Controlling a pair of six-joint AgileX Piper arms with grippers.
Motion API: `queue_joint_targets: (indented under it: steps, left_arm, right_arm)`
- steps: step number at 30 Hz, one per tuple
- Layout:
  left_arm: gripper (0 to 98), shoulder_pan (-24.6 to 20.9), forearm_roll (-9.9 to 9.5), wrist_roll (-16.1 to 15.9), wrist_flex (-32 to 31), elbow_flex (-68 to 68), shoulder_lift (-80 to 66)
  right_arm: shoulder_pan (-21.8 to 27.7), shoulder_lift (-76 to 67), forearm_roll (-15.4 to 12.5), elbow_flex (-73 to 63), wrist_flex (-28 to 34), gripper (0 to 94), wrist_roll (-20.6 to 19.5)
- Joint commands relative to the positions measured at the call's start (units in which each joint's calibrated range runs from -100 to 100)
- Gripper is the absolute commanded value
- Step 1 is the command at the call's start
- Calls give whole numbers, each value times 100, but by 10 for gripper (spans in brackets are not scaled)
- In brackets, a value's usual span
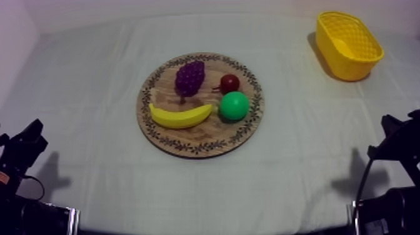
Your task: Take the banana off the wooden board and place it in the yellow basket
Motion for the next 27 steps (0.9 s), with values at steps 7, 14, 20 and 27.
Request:
queue_joint_targets:
  steps: [7,14,20,27]
  left_arm:
    - [1,0,-1,-1,1,3,-3]
    - [1,0,-1,-1,1,3,-3]
    - [1,0,-1,-1,1,3,-3]
    - [1,0,-1,-1,1,3,-3]
  right_arm:
    - [-107,261,-69,-318,94,10,343]
    - [-385,1405,-273,-1419,-272,8,820]
    - [-744,2694,-589,-2643,-684,20,1214]
    - [-1176,4099,-1031,-4005,-646,30,1755]
